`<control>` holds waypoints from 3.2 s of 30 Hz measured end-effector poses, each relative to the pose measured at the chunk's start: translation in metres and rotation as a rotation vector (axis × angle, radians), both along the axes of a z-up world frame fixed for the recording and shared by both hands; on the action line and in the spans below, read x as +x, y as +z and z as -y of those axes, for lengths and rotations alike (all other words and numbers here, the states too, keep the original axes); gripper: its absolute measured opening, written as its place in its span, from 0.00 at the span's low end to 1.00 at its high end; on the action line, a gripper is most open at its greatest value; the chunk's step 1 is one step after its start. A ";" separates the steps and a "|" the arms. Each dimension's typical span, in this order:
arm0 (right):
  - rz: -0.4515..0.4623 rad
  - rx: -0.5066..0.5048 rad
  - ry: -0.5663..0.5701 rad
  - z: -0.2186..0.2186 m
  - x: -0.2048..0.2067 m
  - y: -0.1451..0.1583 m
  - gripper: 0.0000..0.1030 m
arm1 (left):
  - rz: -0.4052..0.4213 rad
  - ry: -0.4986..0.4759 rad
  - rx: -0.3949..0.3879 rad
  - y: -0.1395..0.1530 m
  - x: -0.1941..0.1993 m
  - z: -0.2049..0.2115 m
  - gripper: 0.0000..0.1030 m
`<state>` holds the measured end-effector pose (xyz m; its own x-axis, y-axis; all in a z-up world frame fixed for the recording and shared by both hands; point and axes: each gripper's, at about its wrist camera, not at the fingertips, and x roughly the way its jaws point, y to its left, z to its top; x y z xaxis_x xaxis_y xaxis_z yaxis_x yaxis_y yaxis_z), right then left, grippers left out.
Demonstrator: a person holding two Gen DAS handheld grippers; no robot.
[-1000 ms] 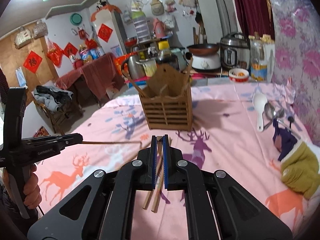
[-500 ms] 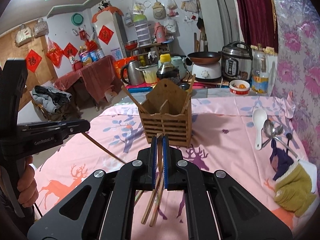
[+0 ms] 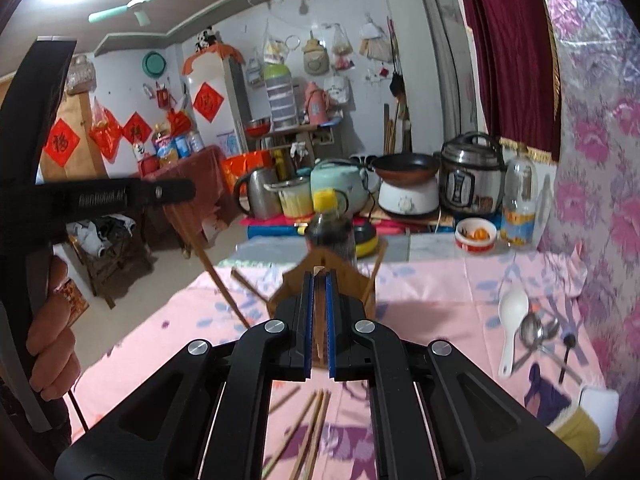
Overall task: Organize utensils
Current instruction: 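Lift the left tool's chopstick into the holder while the right tool inserts its own, then open both tools and pull them back toward the chopstick pile, then close the left tool on a chopstick while the right tool grasps another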
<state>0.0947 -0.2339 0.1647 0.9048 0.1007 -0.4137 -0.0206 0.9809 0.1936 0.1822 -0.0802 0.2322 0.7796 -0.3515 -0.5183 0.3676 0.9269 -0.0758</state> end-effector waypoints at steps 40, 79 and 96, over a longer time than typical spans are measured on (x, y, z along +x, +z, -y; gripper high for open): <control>-0.071 0.084 -0.075 0.002 -0.059 -0.049 0.68 | -0.194 0.197 0.003 -0.141 -0.051 -0.103 0.91; -0.487 -0.201 0.100 -0.066 -0.092 -0.209 0.55 | -0.543 0.252 0.057 -0.283 -0.086 -0.147 0.92; -0.538 -0.061 0.069 -0.037 -0.085 -0.218 0.13 | -0.516 0.248 0.055 -0.280 -0.090 -0.146 0.93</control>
